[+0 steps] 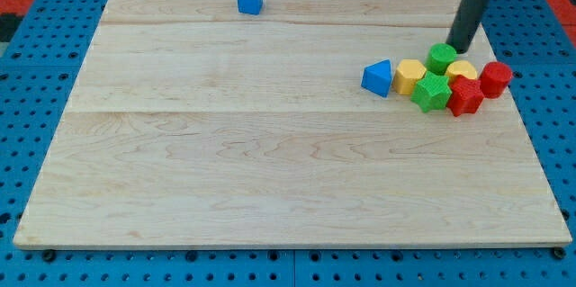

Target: Move your arm towards red star

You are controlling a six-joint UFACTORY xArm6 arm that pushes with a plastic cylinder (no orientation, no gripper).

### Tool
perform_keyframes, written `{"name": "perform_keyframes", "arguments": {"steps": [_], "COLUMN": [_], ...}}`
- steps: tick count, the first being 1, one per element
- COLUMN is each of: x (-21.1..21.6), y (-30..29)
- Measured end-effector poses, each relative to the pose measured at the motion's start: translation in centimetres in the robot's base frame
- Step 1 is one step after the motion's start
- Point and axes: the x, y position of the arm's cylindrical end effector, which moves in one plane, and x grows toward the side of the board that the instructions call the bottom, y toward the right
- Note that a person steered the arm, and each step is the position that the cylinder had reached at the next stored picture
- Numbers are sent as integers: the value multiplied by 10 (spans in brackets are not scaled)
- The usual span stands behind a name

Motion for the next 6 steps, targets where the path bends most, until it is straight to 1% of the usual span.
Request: {"name": "perform_keyframes", "arguments": {"steps": [1,2,3,4,5,6], "x": [-1,46,63,100,105,83], "y": [53,92,66,51,16,-23]}}
